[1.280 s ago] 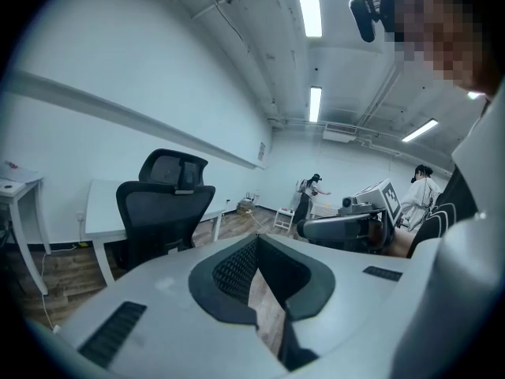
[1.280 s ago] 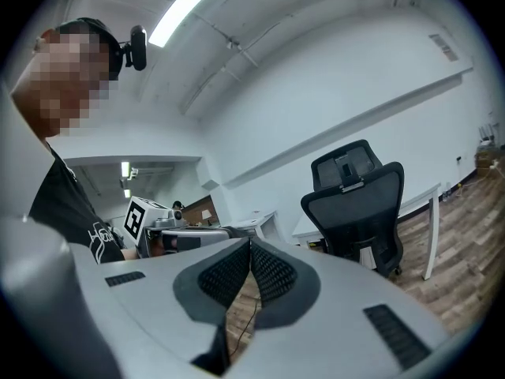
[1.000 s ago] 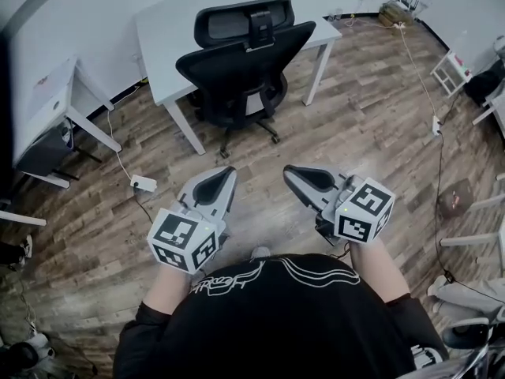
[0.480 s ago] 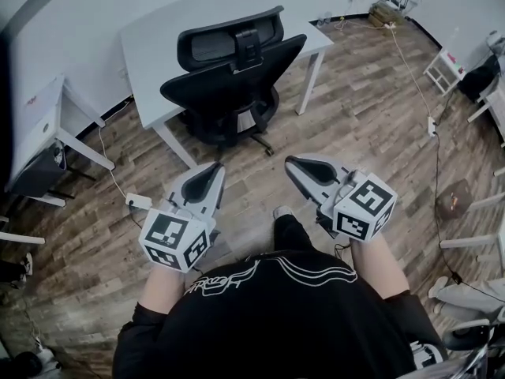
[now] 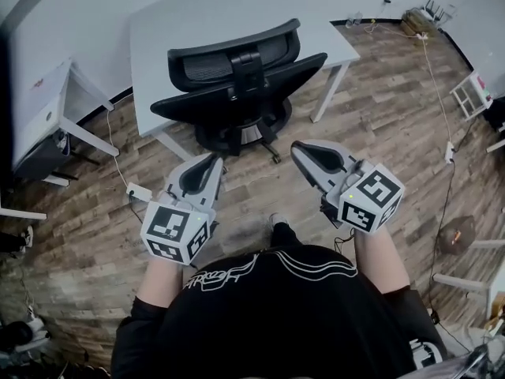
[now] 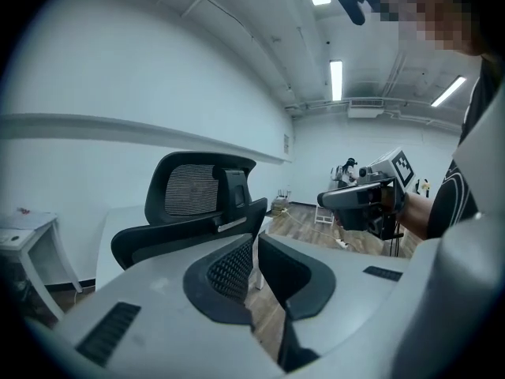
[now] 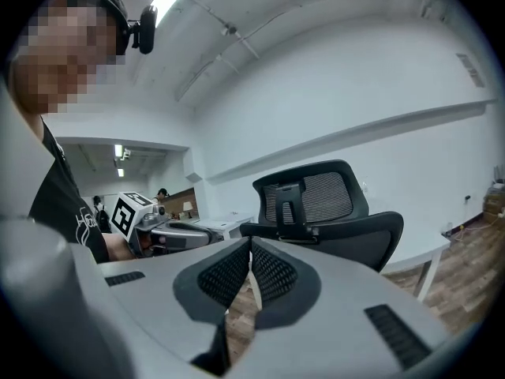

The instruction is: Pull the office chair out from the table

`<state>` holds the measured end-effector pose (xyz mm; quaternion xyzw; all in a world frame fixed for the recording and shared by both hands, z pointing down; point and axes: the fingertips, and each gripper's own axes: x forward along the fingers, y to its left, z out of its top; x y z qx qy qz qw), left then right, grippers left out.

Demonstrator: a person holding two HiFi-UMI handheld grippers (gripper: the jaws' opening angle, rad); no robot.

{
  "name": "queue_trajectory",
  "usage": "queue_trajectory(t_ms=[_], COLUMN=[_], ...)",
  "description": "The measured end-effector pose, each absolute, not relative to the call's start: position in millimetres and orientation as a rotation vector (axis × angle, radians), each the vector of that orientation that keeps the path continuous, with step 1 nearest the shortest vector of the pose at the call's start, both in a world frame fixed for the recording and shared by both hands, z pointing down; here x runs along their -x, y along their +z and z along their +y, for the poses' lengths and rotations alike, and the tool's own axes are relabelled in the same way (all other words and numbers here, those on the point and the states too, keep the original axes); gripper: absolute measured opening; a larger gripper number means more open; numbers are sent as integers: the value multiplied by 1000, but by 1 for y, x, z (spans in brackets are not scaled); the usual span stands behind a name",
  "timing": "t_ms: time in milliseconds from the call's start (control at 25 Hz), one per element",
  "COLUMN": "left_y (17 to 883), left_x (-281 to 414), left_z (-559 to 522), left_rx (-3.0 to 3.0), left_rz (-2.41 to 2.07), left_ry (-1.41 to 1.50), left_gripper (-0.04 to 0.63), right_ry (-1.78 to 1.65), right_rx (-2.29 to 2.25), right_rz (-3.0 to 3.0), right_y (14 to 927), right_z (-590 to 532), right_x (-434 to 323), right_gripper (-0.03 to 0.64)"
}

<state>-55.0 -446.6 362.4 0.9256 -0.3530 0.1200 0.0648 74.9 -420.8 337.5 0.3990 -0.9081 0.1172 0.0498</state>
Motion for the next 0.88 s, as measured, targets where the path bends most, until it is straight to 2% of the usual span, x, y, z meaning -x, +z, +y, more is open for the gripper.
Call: queue_trajectory(t_ms=[480,760,880], left_y=[388,388,389], left_x=[53,66,78], left_z=[-519,-542,-552], left_rx=[-2708,-2703,-2705], left_rz=[-1410,-1540,-1590], left_ry=[557,706,786], left_gripper=[15,101,139], right_ry=[160,15,-101], right_rx=[-1180,-1158,-1116], right_rz=[-2729,-2657,-2575], right_y=[336,330,335], right_z=[-507,-547,-558], right_x=[-153,-180,-184], right_gripper=[38,45,123])
